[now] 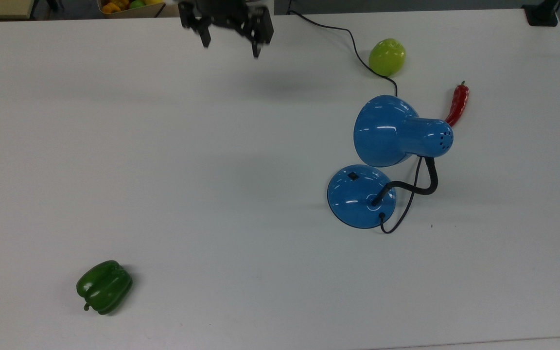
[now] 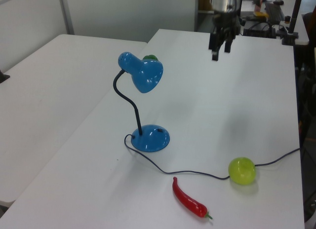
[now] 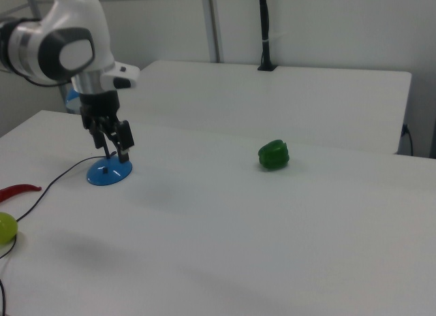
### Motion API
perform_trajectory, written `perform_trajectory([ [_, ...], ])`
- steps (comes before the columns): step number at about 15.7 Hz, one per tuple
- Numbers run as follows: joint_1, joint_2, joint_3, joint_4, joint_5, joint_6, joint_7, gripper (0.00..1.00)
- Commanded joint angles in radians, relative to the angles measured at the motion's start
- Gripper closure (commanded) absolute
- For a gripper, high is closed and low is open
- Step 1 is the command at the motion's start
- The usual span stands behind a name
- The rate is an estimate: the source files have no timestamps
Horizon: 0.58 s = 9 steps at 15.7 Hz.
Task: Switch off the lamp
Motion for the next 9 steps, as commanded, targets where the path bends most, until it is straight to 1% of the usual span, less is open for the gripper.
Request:
perform_trajectory([
  [1,0.035,-0.028,-0.014,0.095,-0.02,-0.16,-0.043,0.0],
  [3,0.059,-0.054,-0.023,0.107,-0.02,-0.162,-0.047,0.0],
  [5,0.108,-0.077,-0.052,0.107,-0.019,-0.15,-0.059,0.0],
  [7,0.128,-0.077,-0.061,0.107,-0.013,-0.133,-0.146,0.0],
  [9,0.127,-0.071,-0.063,0.106,-0.008,-0.078,-0.219,0.0],
])
